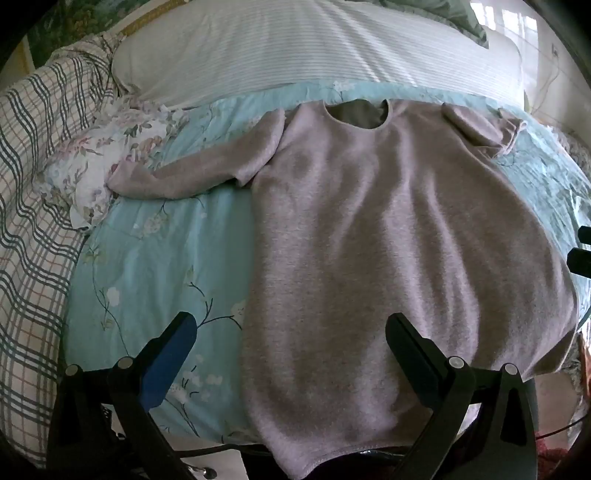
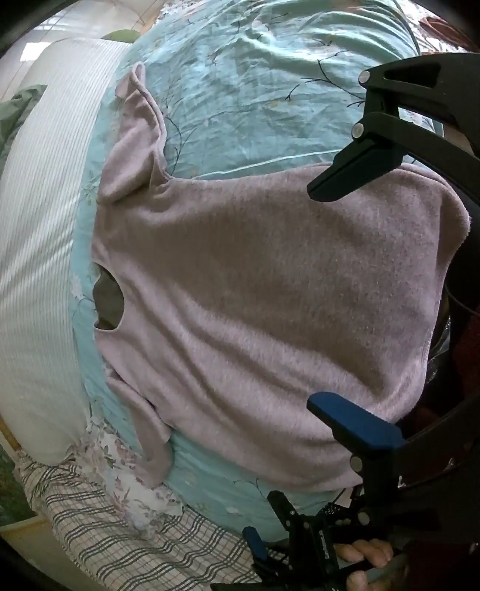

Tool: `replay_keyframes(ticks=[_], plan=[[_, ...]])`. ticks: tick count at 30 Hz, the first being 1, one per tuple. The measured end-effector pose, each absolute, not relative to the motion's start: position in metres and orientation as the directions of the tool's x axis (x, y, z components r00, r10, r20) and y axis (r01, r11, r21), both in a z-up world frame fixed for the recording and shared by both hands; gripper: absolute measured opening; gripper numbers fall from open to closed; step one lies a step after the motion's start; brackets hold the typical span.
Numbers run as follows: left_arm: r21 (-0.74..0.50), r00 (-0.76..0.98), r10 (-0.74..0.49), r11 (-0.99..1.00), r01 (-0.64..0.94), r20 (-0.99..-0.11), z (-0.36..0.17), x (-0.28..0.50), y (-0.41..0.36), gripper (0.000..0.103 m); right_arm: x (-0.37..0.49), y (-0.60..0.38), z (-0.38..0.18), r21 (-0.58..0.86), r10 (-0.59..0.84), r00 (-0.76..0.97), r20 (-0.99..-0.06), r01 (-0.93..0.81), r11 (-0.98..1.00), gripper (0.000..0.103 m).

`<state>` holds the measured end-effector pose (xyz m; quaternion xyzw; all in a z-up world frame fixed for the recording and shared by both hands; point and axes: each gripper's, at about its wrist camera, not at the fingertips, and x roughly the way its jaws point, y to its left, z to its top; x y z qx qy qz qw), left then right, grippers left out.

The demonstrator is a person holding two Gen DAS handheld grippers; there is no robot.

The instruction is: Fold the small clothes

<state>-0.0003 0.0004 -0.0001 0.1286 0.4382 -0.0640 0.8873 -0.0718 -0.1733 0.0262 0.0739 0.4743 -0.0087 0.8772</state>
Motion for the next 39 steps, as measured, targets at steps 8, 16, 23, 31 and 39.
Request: replay_keyframes(ticks=[8,16,23,31,39], plan=[[0.164,0.606,-0.009,0.960,0.228,-0.795,0.000,0.000,-0.001,0.102,-0.077,-0.174,0.032,0.126,0.058,0.551,-0.832,0.088,0.988,0.103],[0.165,0.612,-0.013,0.958,0.234,-0.791,-0.004,-0.003,0.002,0.102,-0.074,-0.172,0.032,0.122,0.052,0.568,-0.821,0.086,0.989,0.103],[0.169,0.612,-0.010,0.957,0.234,-0.791,-0.003,-0.003,0.003,0.102,-0.075,-0.170,0.032,0.121,0.051,0.613,-0.788,0.073,0.990,0.103],[0.172,0.609,-0.006,0.957,0.234,-0.793,-0.003,-0.002,0.003,0.102,-0.074,-0.167,0.033,0.131,0.062,0.597,-0.800,0.073,0.989,0.103],[0.168,0.604,-0.009,0.957,0.236,-0.797,-0.003,-0.002,0.003,0.102,-0.076,-0.166,0.037,0.163,0.084,0.626,-0.775,0.069,0.984,0.103]])
